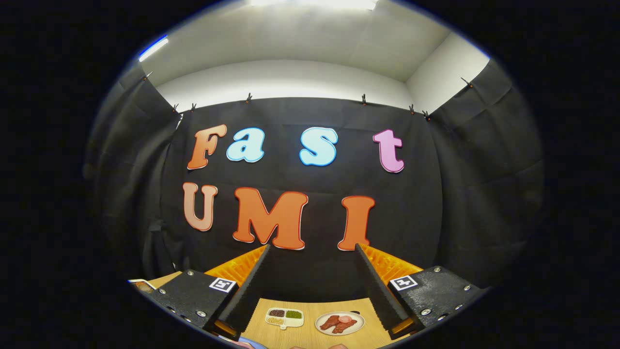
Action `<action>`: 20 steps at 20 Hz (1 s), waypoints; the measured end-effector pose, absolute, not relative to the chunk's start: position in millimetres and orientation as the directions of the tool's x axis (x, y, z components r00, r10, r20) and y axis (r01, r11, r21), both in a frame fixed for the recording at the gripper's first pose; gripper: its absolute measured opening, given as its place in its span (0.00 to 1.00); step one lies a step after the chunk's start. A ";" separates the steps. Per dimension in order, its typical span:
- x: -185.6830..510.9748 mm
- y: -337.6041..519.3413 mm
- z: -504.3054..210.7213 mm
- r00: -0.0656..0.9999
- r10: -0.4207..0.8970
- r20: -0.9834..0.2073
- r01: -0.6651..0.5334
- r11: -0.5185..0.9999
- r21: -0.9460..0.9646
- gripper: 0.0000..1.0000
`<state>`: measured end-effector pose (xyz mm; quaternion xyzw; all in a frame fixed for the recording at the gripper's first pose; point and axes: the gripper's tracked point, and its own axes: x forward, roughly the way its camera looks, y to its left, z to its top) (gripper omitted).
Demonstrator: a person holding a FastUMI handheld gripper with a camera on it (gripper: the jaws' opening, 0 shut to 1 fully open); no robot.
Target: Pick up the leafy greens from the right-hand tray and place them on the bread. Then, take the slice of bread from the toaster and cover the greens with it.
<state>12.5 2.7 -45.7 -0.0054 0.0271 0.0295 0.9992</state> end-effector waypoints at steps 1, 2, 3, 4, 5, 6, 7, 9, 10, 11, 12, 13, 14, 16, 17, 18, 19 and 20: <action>11.8 1.7 -60.8 0.994 0.063 -0.087 -0.064 0.998 -0.009 0.99; 10.8 0.8 -74.8 0.991 0.064 -0.121 -0.065 0.998 -0.009 0.99; 10.9 0.0 -89.8 0.986 0.066 -0.153 -0.069 0.998 -0.011 0.99; 9.0 -1.8 -102.1 0.981 0.066 -0.182 -0.070 0.997 -0.015 1.00; 8.2 -3.5 -115.0 0.975 0.065 -0.213 -0.070 0.997 -0.015 1.00; 5.4 -4.8 -128.8 0.967 0.067 -0.244 -0.071 0.997 -0.010 1.00; 2.6 -5.4 -142.1 0.958 0.071 -0.277 -0.075 0.997 -0.004 1.00; -3.4 -3.7 -170.5 0.934 0.094 -0.344 -0.092 0.995 0.023 1.00; -7.4 -2.1 -185.6 0.917 0.111 -0.383 -0.104 0.994 0.040 1.00; -10.7 -2.1 -200.8 0.899 0.122 -0.421 -0.109 0.992 0.056 1.00; -14.5 -1.7 -215.1 0.879 0.132 -0.459 -0.112 0.991 0.070 1.00; -18.5 -2.3 -226.7 0.862 0.136 -0.489 -0.113 0.991 0.077 1.00; -21.6 -1.9 -239.4 0.844 0.141 -0.518 -0.117 0.990 0.079 1.00; -29.8 -1.5 -265.9 0.802 0.148 -0.579 -0.129 0.989 0.074 1.00; -37.4 -1.1 -281.9 0.775 0.158 -0.612 -0.143 0.987 0.074 1.00; -44.2 1.2 -296.5 0.746 0.170 -0.644 -0.159 0.984 0.075 1.00; -50.5 0.6 -311.5 0.716 0.170 -0.677 -0.166 0.984 0.071 1.00; -56.4 -0.5 -326.6 0.690 0.169 -0.704 -0.173 0.983 0.066 1.00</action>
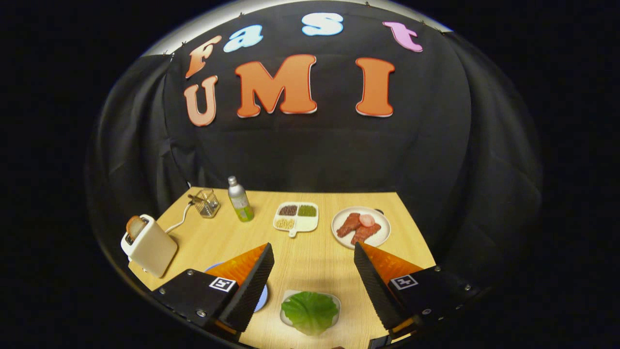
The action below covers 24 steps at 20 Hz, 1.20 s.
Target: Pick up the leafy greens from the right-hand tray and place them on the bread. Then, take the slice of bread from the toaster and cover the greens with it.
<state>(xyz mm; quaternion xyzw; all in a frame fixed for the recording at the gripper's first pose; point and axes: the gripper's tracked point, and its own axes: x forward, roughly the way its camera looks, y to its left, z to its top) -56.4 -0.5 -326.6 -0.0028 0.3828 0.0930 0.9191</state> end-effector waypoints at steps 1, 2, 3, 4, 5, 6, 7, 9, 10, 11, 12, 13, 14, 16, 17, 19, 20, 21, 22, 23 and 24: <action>-62.1 -0.3 -338.8 0.659 0.164 -0.734 -0.180 0.982 0.058 1.00; -68.6 1.7 -352.0 0.624 0.167 -0.763 -0.195 0.979 0.054 1.00; -76.6 2.9 -365.4 0.590 0.170 -0.790 -0.211 0.976 0.053 0.99; -82.3 2.6 -374.9 0.560 0.171 -0.810 -0.225 0.973 0.049 0.99; -90.4 1.1 -381.4 0.534 0.170 -0.828 -0.237 0.970 0.046 0.99; -96.3 0.9 -391.3 0.506 0.167 -0.846 -0.249 0.968 0.042 0.99; -103.6 1.5 -400.5 0.477 0.167 -0.863 -0.259 0.965 0.043 0.99; -116.2 1.1 -417.8 0.413 0.174 -0.894 -0.280 0.958 0.057 0.99; -125.1 3.3 -428.1 0.374 0.179 -0.910 -0.290 0.955 0.068 0.98; -131.1 7.2 -439.4 0.343 0.182 -0.921 -0.300 0.951 0.076 0.97; -133.9 7.3 -448.5 0.323 0.175 -0.930 -0.310 0.948 0.070 0.97; -137.1 5.2 -456.8 0.304 0.164 -0.938 -0.325 0.944 0.060 0.97; -141.6 3.7 -465.1 0.285 0.152 -0.946 -0.339 0.939 0.049 0.97; -151.7 4.8 -478.5 0.241 0.142 -0.960 -0.361 0.931 0.047 0.97; -156.7 5.3 -485.5 0.217 0.142 -0.966 -0.368 0.928 0.054 0.97; -165.4 6.5 -497.2 0.171 0.139 -0.975 -0.375 0.925 0.066 0.97; -168.4 7.4 -502.5 0.154 0.140 -0.978 -0.379 0.922 0.072 0.97; -171.3 8.8 -507.9 0.140 0.141 -0.980 -0.381 0.921 0.078 0.96; -172.7 9.4 -512.5 0.128 0.139 -0.982 -0.379 0.922 0.081 0.93; -174.4 8.5 -518.3 0.115 0.131 -0.985 -0.375 0.924 0.079 0.92; -175.5 7.8 -522.6 0.104 0.125 -0.987 -0.373 0.925 0.078 0.93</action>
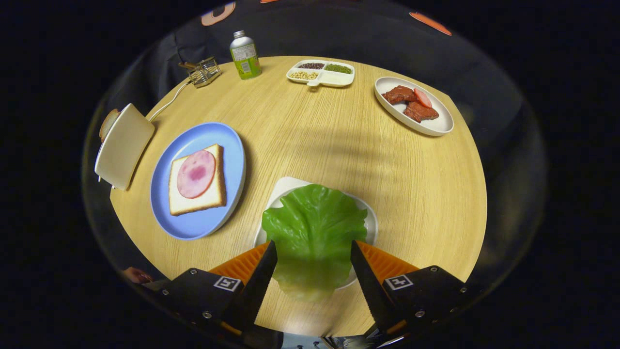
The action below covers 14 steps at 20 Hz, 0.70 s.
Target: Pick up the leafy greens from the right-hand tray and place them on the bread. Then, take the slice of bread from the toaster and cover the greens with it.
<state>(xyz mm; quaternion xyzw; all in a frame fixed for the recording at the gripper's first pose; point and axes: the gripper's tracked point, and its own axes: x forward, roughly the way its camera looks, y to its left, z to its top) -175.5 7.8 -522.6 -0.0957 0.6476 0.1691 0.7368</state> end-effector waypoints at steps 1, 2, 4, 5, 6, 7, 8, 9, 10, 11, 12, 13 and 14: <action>-176.9 7.6 -527.7 0.092 0.121 -0.988 -0.369 0.926 0.079 0.92; -178.8 8.7 -533.3 0.081 0.121 -0.989 -0.365 0.927 0.083 0.92; -182.3 7.3 -544.9 0.057 0.106 -0.993 -0.346 0.935 0.080 0.89; -181.6 8.5 -546.5 0.046 0.099 -0.994 -0.332 0.940 0.078 0.86; -179.6 10.5 -546.3 0.055 0.101 -0.993 -0.327 0.942 0.077 0.83; -181.4 8.5 -542.8 0.048 0.097 -0.994 -0.326 0.942 0.076 0.81; -181.2 8.3 -547.1 0.042 0.095 -0.995 -0.326 0.942 0.077 0.78; -180.3 7.3 -544.4 0.037 0.093 -0.995 -0.322 0.944 0.077 0.78; -181.0 7.0 -546.5 0.028 0.089 -0.996 -0.319 0.945 0.075 0.77; -180.3 5.3 -546.7 0.021 0.083 -0.996 -0.309 0.948 0.072 0.76; -179.8 4.0 -547.2 0.011 0.073 -0.997 -0.285 0.956 0.067 0.68; -179.2 2.8 -547.4 0.005 0.063 -0.998 -0.254 0.965 0.060 0.59; -179.5 0.1 -547.1 -0.001 0.054 -0.999 -0.224 0.973 0.053 0.51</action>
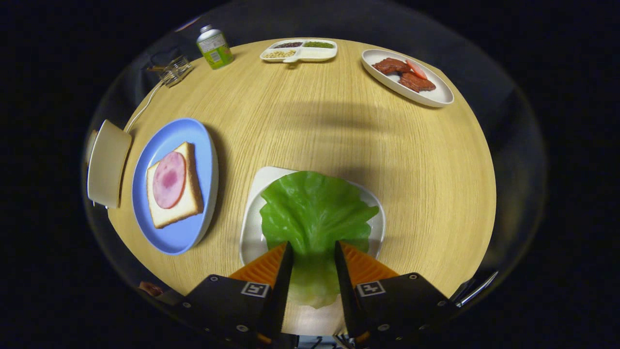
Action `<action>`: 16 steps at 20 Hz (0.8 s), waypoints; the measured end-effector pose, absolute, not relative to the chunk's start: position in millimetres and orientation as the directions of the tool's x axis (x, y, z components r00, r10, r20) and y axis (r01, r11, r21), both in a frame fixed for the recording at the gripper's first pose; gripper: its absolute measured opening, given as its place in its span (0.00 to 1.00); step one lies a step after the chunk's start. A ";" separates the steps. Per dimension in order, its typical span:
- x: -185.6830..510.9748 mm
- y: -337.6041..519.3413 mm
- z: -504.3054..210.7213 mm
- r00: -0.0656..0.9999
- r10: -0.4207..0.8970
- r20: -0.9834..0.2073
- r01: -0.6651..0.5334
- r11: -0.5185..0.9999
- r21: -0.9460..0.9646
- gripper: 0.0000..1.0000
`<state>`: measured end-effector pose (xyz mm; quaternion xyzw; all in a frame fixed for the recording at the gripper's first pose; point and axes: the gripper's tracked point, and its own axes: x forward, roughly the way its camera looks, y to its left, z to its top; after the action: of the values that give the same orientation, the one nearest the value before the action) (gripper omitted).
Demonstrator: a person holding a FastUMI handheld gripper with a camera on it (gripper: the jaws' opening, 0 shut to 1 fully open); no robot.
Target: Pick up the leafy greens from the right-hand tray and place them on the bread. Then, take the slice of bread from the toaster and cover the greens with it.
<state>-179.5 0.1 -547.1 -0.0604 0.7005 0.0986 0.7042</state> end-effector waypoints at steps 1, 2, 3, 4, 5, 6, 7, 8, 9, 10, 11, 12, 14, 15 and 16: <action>-178.1 -0.1 -546.8 -0.004 0.048 -0.999 -0.199 0.979 0.047 0.40; -177.6 -1.1 -547.3 -0.007 0.043 -0.999 -0.188 0.981 0.043 0.28; -177.5 -2.0 -548.8 -0.008 0.042 -0.999 -0.191 0.981 0.042 0.18; -177.2 -2.2 -548.3 -0.015 0.039 -0.999 -0.183 0.982 0.041 0.08; -177.2 -3.3 -547.8 -0.019 0.038 -0.999 -0.175 0.984 0.040 0.07; -177.5 -2.9 -546.5 -0.023 0.038 -0.999 -0.161 0.986 0.041 0.05; -176.8 -0.7 -545.0 -0.017 0.044 -0.999 -0.146 0.988 0.046 0.05; -174.0 -0.4 -539.8 0.001 0.044 -0.999 -0.136 0.990 0.044 0.04; -172.0 3.2 -534.5 0.019 0.057 -0.998 -0.127 0.990 0.054 0.04; -170.2 8.2 -528.7 0.025 0.070 -0.997 -0.127 0.990 0.067 0.04; -169.7 11.3 -522.0 0.031 0.073 -0.997 -0.133 0.989 0.069 0.04; -165.7 15.4 -515.8 0.043 0.079 -0.996 -0.139 0.988 0.073 0.04; -158.2 33.1 -502.4 0.066 0.117 -0.991 -0.139 0.984 0.107 0.04; -155.3 41.7 -496.2 0.079 0.134 -0.988 -0.143 0.982 0.122 0.04; -151.2 49.7 -490.3 0.089 0.149 -0.985 -0.152 0.979 0.134 0.04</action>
<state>-151.2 49.7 -490.3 -0.0014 0.6671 0.1019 0.7379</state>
